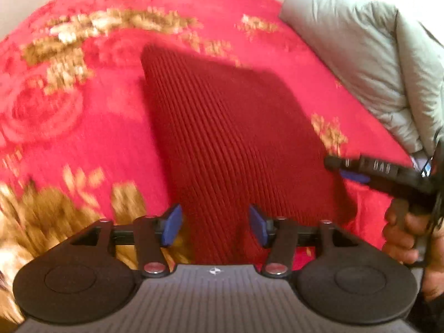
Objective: Fold small clothes
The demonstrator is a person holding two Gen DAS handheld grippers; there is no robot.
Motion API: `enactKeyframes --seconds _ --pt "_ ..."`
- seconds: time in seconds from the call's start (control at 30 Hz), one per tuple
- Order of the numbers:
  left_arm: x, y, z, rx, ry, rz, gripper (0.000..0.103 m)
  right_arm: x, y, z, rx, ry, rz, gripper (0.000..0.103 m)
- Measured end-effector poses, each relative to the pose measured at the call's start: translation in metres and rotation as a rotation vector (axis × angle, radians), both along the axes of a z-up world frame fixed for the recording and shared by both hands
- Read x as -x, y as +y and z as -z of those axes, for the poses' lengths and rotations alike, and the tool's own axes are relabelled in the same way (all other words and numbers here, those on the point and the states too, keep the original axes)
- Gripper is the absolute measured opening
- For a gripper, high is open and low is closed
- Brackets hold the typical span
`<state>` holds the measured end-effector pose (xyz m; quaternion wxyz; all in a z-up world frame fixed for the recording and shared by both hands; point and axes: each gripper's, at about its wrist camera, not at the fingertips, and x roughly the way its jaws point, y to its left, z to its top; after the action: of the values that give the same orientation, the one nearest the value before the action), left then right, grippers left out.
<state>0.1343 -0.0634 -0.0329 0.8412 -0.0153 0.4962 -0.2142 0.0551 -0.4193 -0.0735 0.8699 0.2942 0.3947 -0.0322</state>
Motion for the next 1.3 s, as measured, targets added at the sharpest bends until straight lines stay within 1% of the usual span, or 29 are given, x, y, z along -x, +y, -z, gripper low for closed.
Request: enactKeyframes --seconds 0.03,0.07,0.1,0.17,0.2,0.27,0.43,0.47,0.5,0.53,0.6,0.7,0.8,0.9,0.93,0.97,1.0,1.03,1.07,1.1,1.13,1.2,1.3 --pt "0.0 0.003 -0.008 0.005 -0.016 -0.002 0.064 0.0 -0.001 0.001 -0.009 0.001 0.003 0.055" --pt "-0.005 0.008 -0.013 0.012 -0.029 -0.005 0.064 -0.002 -0.001 0.003 -0.012 0.008 0.007 0.061" --pt "-0.013 0.012 -0.018 0.027 -0.037 -0.011 0.07 -0.004 -0.001 0.005 -0.007 0.02 0.008 0.064" --pt "-0.027 0.021 -0.02 0.066 -0.046 -0.021 0.08 -0.008 0.002 0.007 0.012 0.034 -0.005 0.075" --pt "-0.035 0.025 -0.02 0.087 -0.048 -0.026 0.085 -0.008 0.003 0.008 0.017 0.037 -0.012 0.077" --pt "-0.051 0.029 -0.013 0.119 -0.03 -0.041 0.085 -0.011 0.004 0.012 0.007 0.047 -0.03 0.082" --pt "-0.102 0.031 0.022 0.243 0.13 -0.063 0.086 -0.011 0.005 0.021 -0.017 0.05 -0.054 0.084" --pt "-0.111 0.03 0.029 0.264 0.155 -0.063 0.088 -0.011 0.005 0.022 -0.02 0.048 -0.053 0.084" --pt "-0.121 0.029 0.038 0.293 0.177 -0.065 0.094 -0.011 0.005 0.022 -0.024 0.046 -0.052 0.084" --pt "-0.128 0.027 0.044 0.313 0.192 -0.068 0.097 -0.011 0.006 0.023 -0.026 0.044 -0.05 0.085" --pt "-0.14 0.024 0.057 0.351 0.221 -0.073 0.099 -0.011 0.007 0.024 -0.027 0.039 -0.046 0.085" --pt "-0.153 0.018 0.076 0.424 0.291 -0.079 0.099 -0.01 0.007 0.026 -0.031 0.029 -0.042 0.085" --pt "-0.163 0.004 0.089 0.431 0.302 -0.062 0.102 -0.007 0.006 0.028 -0.046 0.018 -0.035 0.084" --pt "-0.169 -0.008 0.093 0.427 0.281 -0.047 0.103 -0.004 0.006 0.031 -0.072 0.002 -0.019 0.079" --pt "-0.171 -0.011 0.093 0.424 0.271 -0.052 0.102 -0.002 0.006 0.031 -0.08 -0.007 -0.014 0.074" --pt "-0.172 -0.013 0.092 0.417 0.26 -0.059 0.101 -0.001 0.007 0.031 -0.09 -0.02 -0.01 0.066" --pt "-0.171 -0.015 0.089 0.401 0.241 -0.065 0.096 0.001 0.008 0.03 -0.097 -0.034 -0.008 0.062" --pt "-0.17 -0.017 0.085 0.387 0.22 -0.067 0.087 0.002 0.01 0.029 -0.098 -0.047 -0.003 0.054" --pt "-0.169 -0.018 0.078 0.377 0.194 -0.064 0.081 0.004 0.012 0.028 -0.097 -0.064 -0.002 0.046" --pt "-0.167 -0.018 0.07 0.369 0.175 -0.055 0.074 0.005 0.014 0.026 -0.092 -0.081 -0.001 0.041" --pt "-0.163 -0.021 0.059 0.346 0.141 -0.037 0.071 0.006 0.016 0.023 -0.087 -0.094 0.001 0.036" --pt "-0.153 -0.025 0.036 0.301 0.053 0.01 0.068 0.006 0.023 0.02 -0.066 -0.114 0.019 0.031" --pt "-0.141 -0.022 0.004 0.271 -0.072 0.05 0.068 0.002 0.034 0.019 -0.062 -0.135 0.041 0.028"
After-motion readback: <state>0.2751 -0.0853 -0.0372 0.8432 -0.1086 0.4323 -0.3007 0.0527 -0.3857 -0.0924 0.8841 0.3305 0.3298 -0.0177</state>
